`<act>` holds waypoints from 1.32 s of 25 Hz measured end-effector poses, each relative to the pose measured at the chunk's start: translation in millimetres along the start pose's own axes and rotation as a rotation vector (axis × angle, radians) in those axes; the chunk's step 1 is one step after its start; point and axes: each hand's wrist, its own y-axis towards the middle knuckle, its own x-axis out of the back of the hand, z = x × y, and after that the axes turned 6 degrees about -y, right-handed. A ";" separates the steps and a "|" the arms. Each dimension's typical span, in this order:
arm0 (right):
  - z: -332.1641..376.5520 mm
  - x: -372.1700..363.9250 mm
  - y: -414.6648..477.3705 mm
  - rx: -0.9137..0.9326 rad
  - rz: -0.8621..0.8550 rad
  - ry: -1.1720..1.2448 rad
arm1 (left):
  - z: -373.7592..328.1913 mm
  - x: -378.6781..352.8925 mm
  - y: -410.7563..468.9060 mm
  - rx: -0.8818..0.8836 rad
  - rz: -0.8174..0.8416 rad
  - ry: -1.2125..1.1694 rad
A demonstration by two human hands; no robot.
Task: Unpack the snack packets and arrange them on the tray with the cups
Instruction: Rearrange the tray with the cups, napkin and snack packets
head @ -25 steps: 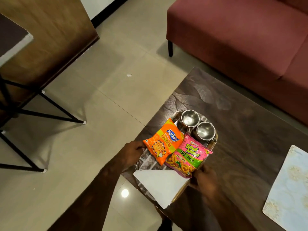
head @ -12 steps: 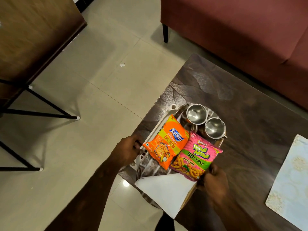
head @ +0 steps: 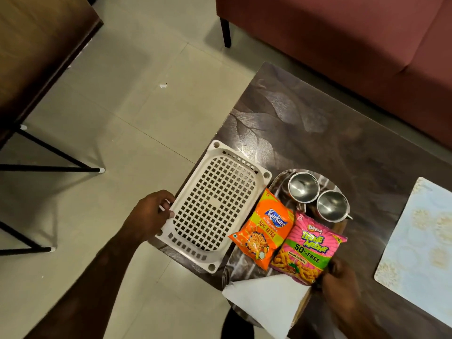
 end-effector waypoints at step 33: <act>-8.0 37.8 7.7 0.219 -0.059 -0.020 | -112.5 -189.7 -108.8 -0.335 -0.182 0.466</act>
